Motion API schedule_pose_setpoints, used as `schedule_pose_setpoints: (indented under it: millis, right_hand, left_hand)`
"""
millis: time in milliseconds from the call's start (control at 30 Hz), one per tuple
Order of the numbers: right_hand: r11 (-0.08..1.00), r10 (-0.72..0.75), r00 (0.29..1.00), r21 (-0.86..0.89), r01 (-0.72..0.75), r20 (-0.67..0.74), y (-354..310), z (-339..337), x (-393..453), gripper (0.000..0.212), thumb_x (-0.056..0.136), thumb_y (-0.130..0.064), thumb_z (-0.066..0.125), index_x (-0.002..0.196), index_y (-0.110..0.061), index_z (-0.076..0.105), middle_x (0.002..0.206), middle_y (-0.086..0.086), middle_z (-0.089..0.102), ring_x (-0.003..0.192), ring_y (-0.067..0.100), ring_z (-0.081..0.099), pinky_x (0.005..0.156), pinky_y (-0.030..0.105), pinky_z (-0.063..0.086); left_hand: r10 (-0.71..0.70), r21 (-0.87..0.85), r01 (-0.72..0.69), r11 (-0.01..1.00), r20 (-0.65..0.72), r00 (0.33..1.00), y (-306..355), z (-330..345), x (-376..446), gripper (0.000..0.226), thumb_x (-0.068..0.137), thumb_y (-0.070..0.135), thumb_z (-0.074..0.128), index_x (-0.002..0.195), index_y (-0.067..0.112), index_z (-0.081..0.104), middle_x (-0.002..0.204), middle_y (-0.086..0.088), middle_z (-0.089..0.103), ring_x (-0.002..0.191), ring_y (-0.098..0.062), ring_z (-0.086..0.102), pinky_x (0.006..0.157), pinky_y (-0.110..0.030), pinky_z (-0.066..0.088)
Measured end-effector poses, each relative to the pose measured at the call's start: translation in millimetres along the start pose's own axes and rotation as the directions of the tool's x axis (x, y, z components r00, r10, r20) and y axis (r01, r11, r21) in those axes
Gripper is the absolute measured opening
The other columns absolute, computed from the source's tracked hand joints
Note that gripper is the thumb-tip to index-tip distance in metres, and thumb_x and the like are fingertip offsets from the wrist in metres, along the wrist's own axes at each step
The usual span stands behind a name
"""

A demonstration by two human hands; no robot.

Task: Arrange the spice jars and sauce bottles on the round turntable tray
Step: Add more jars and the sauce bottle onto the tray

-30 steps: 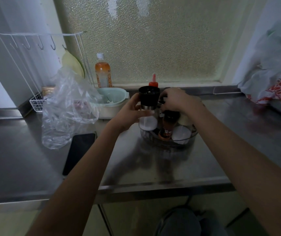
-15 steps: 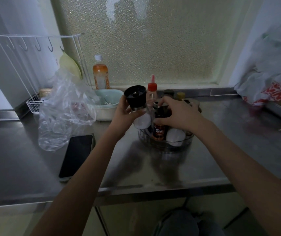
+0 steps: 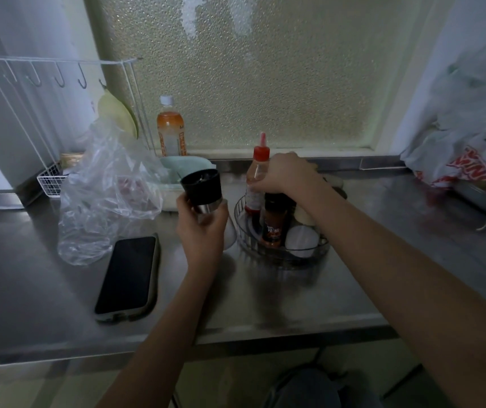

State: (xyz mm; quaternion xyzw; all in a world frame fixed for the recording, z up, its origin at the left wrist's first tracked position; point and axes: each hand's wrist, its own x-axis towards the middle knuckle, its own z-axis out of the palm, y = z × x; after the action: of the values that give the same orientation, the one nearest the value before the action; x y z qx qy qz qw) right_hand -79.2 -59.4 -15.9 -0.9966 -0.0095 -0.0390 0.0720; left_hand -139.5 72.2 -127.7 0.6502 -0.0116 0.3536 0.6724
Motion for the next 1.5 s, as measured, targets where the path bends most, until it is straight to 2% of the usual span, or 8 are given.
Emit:
schedule_pose_setpoints:
  millis: [333, 433, 733, 867, 1033, 1200, 1400, 1500]
  right_hand:
    - [0.967, -0.108, 0.994, 0.234, 0.098, 0.031, -7.7, -5.1, -13.8, 0.093, 0.069, -0.031, 0.077, 0.141, -0.005, 0.024, 0.108, 0.009, 0.057, 0.098, 0.025, 0.057, 0.07, 0.03, 0.044]
    - [0.933, -0.222, 0.974, 0.3, 0.198, 0.047, -12.9, -2.1, -20.5, 0.079, 0.071, -0.03, 0.078, 0.132, -0.004, 0.034, 0.084, -0.002, 0.053, 0.074, 0.013, 0.051, 0.054, 0.023, 0.034]
    - [0.967, -0.252, 0.949, 0.091, 0.239, 0.187, 25.5, -25.3, -48.2, 0.049, 0.073, -0.041, 0.076, 0.109, -0.013, 0.058, 0.105, 0.0, 0.056, 0.093, 0.018, 0.052, 0.073, 0.029, 0.04]
    - [0.939, -0.3, 0.954, 0.172, 0.298, -0.015, 34.1, -9.0, -56.5, 0.048, 0.065, -0.038, 0.081, 0.106, -0.024, 0.059, 0.103, -0.003, 0.058, 0.091, 0.016, 0.056, 0.072, 0.031, 0.048]
    - [0.794, -0.073, 0.931, 0.545, 0.271, -0.357, 57.2, -41.1, -62.1, 0.033, 0.067, -0.038, 0.077, 0.091, -0.022, 0.06, 0.092, 0.002, 0.061, 0.081, 0.019, 0.06, 0.063, 0.029, 0.049]
    - [0.553, 0.235, 0.8, 0.753, 0.358, -0.553, 74.7, -68.3, -70.6, 0.03, 0.074, -0.033, 0.067, 0.091, -0.018, 0.047, 0.085, -0.006, 0.056, 0.087, 0.022, 0.066, 0.073, 0.045, 0.059]
    - [0.609, 0.193, 0.805, 0.712, 0.351, -0.562, 76.3, -53.7, -62.2, 0.035, 0.074, -0.036, 0.065, 0.093, -0.014, 0.047, 0.081, -0.006, 0.054, 0.088, 0.026, 0.065, 0.076, 0.05, 0.056]
    - [0.684, 0.111, 0.81, 0.636, 0.359, -0.576, 74.2, -44.1, -50.6, 0.036, 0.077, -0.036, 0.066, 0.096, -0.012, 0.047, 0.084, -0.001, 0.055, 0.081, 0.022, 0.061, 0.073, 0.025, 0.054]
  left_hand:
    - [-0.013, 0.11, 0.012, 0.994, 0.014, 1.0, -7.3, -7.1, 1.6, 0.048, 0.079, 0.016, 0.07, 0.121, 0.018, 0.046, 0.108, 0.009, 0.057, 0.1, -0.002, 0.058, 0.09, -0.037, 0.053]
    - [-0.005, 0.142, 0.001, 0.99, 0.028, 1.0, -5.5, -6.4, 0.2, 0.048, 0.079, 0.015, 0.07, 0.121, 0.016, 0.046, 0.109, 0.003, 0.057, 0.095, -0.001, 0.058, 0.085, -0.027, 0.052]
    - [-0.015, 0.18, 0.012, 0.984, 0.013, 1.0, -3.2, -5.8, 0.5, 0.049, 0.08, 0.017, 0.07, 0.122, 0.011, 0.046, 0.111, 0.0, 0.057, 0.089, 0.001, 0.055, 0.077, -0.003, 0.045]
    - [0.029, 0.155, -0.038, 0.987, 0.056, 0.998, -1.4, -6.1, -4.2, 0.052, 0.073, 0.038, 0.068, 0.117, 0.024, 0.045, 0.109, 0.004, 0.058, 0.099, -0.011, 0.059, 0.086, -0.038, 0.054]
    - [0.168, 0.035, -0.17, 0.985, 0.059, 0.984, 27.4, -0.7, -18.4, 0.053, 0.075, 0.031, 0.068, 0.12, 0.02, 0.041, 0.112, 0.016, 0.053, 0.106, 0.004, 0.054, 0.091, -0.018, 0.046]
    - [0.141, -0.139, -0.111, 0.984, 0.225, 0.964, 47.9, 31.7, -14.2, 0.051, 0.075, 0.023, 0.072, 0.119, 0.019, 0.046, 0.117, 0.001, 0.059, 0.112, -0.014, 0.057, 0.098, -0.042, 0.048]
    - [0.069, 0.032, -0.086, 0.996, 0.356, 0.932, 25.5, 51.1, -16.1, 0.058, 0.069, 0.026, 0.076, 0.119, 0.018, 0.049, 0.12, -0.007, 0.056, 0.114, -0.022, 0.053, 0.095, -0.05, 0.047]
    - [0.075, 0.166, -0.152, 0.974, 0.399, 0.914, 17.7, 48.6, -23.2, 0.053, 0.068, 0.028, 0.076, 0.115, 0.02, 0.053, 0.116, -0.002, 0.055, 0.11, -0.021, 0.052, 0.094, -0.044, 0.047]
